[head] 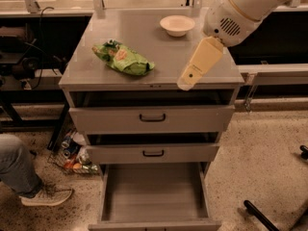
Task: Place green rice chip bag into bottom drawer
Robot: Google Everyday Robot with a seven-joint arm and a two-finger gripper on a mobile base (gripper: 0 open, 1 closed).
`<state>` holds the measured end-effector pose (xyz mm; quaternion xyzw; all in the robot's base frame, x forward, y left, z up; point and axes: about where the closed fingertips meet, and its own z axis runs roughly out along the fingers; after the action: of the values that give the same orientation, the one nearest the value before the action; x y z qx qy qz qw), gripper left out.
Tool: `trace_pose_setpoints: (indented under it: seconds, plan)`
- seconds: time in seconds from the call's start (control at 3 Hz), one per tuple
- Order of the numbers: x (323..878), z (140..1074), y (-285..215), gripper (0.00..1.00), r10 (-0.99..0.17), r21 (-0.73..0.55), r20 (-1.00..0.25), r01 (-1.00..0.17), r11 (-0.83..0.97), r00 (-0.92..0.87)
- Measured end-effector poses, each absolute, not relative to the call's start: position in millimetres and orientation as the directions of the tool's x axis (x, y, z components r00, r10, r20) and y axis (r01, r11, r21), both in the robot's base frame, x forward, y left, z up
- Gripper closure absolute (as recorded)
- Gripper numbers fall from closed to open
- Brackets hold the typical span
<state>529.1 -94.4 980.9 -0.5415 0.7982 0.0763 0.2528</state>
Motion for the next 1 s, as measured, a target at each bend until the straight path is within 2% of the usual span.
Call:
trace_pose_setpoints:
  seconds: [0.33, 0.67, 1.0]
  plan:
    - [529.1, 981.0, -94.4, 0.00, -0.826, -0.152, -0.486, -0.903, 0.402, -0.286]
    - [543.5, 977.3, -84.7, 0.00, -0.771, -0.129, -0.550, -0.880, 0.458, -0.321]
    - [586.2, 978.6, -59.1, 0.00, -0.683, -0.101, -0.627, -0.830, 0.548, -0.375]
